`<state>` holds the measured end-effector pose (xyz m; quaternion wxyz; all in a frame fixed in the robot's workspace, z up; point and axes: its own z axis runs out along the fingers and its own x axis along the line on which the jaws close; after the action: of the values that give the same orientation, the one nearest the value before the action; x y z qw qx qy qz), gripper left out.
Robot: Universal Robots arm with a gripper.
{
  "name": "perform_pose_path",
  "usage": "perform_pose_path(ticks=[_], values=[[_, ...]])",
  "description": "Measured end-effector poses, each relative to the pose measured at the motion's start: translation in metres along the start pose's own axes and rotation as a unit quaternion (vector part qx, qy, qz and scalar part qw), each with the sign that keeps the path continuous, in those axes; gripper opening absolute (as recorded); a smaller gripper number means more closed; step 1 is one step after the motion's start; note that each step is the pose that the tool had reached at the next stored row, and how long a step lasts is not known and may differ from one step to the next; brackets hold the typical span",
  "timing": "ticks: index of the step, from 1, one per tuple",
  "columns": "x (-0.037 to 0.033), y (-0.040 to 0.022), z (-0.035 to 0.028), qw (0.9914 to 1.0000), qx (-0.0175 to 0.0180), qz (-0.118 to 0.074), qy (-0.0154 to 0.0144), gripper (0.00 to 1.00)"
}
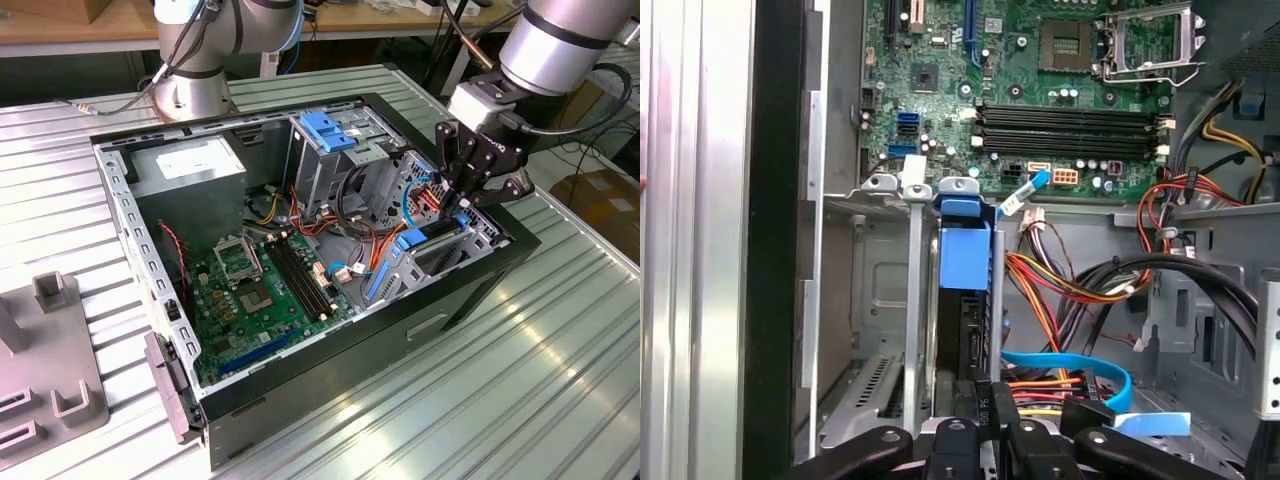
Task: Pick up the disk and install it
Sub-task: 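Insert the first disk wire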
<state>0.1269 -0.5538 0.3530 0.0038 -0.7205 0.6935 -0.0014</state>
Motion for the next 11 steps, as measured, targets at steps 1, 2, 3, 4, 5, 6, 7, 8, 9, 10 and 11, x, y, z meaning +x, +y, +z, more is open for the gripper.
perform_pose_path(ticks=[1,2,3,4,5,6,7,8,9,10,11], values=[[0.0007,0.0001,0.0008,1.0,0.0,0.0,-0.0013,0.17],[0.0013,0.0001,0.0014,1.0,0.0001,0.0,-0.0028,0.17],[0.0018,0.0001,0.0018,0.99999,0.0001,0.0,-0.0039,0.17],[0.0022,0.0001,0.0024,0.99999,0.0002,0.0,-0.0053,0.17],[0.0024,0.0001,0.0027,0.99998,0.0002,0.0,-0.0057,0.17],[0.0028,-0.0002,0.0029,0.99998,0.0002,0.001,-0.0056,0.17],[0.0031,-0.0003,0.003,0.99998,0.0002,0.002,-0.0056,0.17],[0.0037,-0.0005,0.0032,0.99998,0.0001,0.004,-0.0056,0.17],[0.0041,-0.0006,0.0033,0.99997,0.0001,0.005,-0.0056,0.17],[0.0045,-0.0006,0.0035,0.99996,0.0001,0.007,-0.0055,0.17],[0.0045,-0.0006,0.0036,0.99995,0.0001,0.008,-0.0055,0.17]])
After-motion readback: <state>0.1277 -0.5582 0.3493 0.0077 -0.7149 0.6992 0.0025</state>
